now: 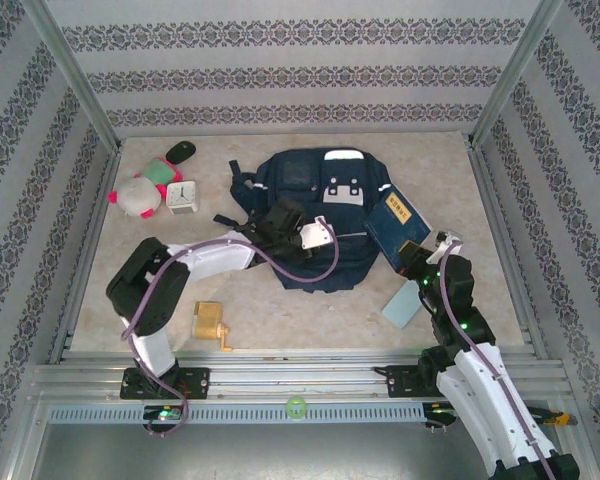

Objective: Pack books, pencil case, and school supplies into a backpack

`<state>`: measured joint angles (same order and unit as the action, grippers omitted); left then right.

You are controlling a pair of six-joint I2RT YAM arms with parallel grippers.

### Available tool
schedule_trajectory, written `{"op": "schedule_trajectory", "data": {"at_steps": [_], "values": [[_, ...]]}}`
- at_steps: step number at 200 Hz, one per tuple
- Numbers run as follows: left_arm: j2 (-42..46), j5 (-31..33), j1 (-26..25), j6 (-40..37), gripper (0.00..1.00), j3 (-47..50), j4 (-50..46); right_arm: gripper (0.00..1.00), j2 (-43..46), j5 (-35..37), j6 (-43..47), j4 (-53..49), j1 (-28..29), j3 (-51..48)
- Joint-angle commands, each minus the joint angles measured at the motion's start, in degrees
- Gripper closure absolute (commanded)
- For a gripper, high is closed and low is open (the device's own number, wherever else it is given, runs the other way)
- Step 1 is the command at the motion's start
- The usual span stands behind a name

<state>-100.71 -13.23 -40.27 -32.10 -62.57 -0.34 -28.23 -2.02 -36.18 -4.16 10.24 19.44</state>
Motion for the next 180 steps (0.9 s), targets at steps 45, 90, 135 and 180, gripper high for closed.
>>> {"op": "schedule_trajectory", "data": {"at_steps": [45, 90, 135, 180], "values": [[10.66, 6.15, -1.82, 16.49, 1.0, 7.51, -1.89, 1.0, 0.43, -6.99, -4.85, 1.64, -0.44, 6.42], [14.12, 5.65, -1.81, 20.41, 1.0, 2.92, -4.92, 1.0, 3.6, -6.5, -10.45, -6.02, -0.4, 11.82], [14.43, 7.82, -1.35, 20.66, 1.0, -6.45, -9.12, 1.0, 8.26, 0.71, -14.58, -18.11, -0.4, 21.81], [12.93, 11.33, 0.47, 23.25, 1.0, -15.31, -12.02, 1.0, 12.64, 1.78, -17.66, -27.88, -0.33, 24.6]]}}
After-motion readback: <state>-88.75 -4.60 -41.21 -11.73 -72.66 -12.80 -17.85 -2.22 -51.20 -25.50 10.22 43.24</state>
